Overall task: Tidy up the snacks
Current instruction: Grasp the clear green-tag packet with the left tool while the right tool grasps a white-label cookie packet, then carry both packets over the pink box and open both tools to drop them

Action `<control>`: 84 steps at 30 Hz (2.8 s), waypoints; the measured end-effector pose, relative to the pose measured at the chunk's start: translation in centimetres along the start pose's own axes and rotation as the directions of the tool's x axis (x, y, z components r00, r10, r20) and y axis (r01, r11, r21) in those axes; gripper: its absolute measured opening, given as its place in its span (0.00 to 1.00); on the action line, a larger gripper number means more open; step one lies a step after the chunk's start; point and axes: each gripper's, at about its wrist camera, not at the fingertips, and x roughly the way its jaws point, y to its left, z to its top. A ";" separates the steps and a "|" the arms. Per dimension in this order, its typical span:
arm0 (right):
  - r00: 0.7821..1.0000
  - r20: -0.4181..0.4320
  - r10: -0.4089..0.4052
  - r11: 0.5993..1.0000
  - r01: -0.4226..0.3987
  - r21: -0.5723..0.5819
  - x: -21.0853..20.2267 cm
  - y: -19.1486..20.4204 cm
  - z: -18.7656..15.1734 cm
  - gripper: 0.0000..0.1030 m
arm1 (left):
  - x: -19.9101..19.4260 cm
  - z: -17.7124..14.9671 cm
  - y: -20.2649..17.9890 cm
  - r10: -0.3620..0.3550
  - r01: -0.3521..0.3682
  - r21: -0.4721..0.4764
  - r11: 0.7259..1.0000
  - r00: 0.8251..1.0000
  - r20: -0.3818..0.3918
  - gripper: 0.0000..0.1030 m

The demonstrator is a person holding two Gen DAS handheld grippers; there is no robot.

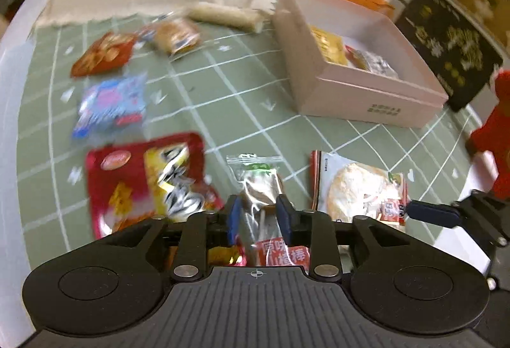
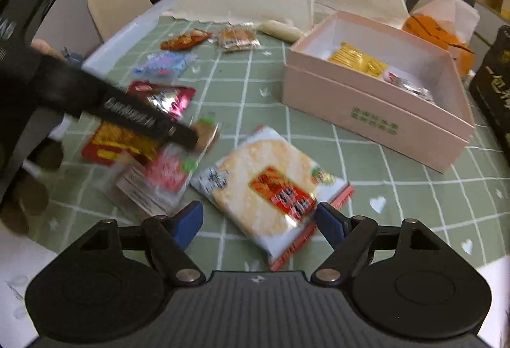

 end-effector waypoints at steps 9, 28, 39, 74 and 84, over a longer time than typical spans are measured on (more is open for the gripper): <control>0.999 -0.032 -0.043 0.998 0.044 0.054 -0.1 0.6 -1.8 0.77 | 2.4 1.9 -2.5 0.038 -0.033 0.199 0.979 0.999 -0.019 0.47; 0.967 0.052 0.248 0.944 -0.229 -0.236 1.1 5.8 0.4 0.76 | -7.1 -4.2 4.5 -0.046 0.052 -0.103 0.993 0.997 0.056 0.40; 0.980 -0.016 0.200 0.969 -0.200 -0.145 0.4 4.0 -0.3 0.37 | -7.9 -4.5 3.9 -0.170 0.176 -0.183 0.967 0.984 0.047 0.40; 0.979 0.160 -0.124 0.944 0.067 0.324 -6.0 -11.5 5.4 0.37 | -6.3 6.7 0.1 -0.313 0.362 -0.114 0.925 0.898 0.310 0.44; 0.971 0.217 -0.097 0.931 0.012 0.364 -3.3 -13.8 11.8 0.47 | -5.0 -4.5 3.1 -0.174 0.185 -0.184 0.965 0.982 0.076 0.44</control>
